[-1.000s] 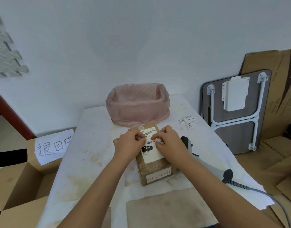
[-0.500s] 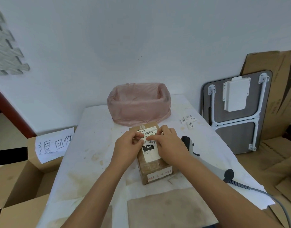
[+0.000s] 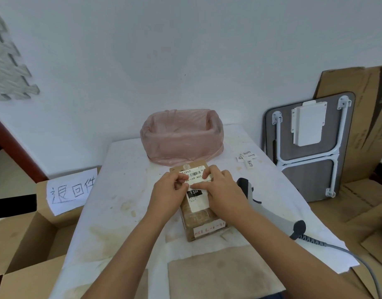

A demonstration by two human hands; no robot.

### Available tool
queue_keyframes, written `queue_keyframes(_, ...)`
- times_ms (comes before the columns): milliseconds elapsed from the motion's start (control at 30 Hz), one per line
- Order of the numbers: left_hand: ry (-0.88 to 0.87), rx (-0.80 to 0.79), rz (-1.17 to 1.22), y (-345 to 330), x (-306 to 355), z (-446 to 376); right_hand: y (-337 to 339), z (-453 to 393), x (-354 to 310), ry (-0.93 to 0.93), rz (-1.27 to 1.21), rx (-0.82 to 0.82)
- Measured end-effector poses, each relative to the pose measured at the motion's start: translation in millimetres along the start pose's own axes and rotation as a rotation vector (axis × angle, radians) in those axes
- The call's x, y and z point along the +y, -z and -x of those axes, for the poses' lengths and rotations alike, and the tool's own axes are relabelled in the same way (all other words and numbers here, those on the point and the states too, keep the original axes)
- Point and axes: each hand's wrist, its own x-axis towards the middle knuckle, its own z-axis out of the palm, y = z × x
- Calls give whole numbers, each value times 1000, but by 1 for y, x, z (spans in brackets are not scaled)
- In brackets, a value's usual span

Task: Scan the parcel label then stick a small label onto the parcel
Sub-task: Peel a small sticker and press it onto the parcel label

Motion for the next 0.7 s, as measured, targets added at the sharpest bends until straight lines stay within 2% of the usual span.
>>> queue_keyframes(533, -3, 15, -27, 0, 2, 4, -3, 11, 5, 30, -89, 103)
queue_keyframes(700, -1, 12, -21, 1, 1, 4, -2, 10, 9, -72, -226, 140)
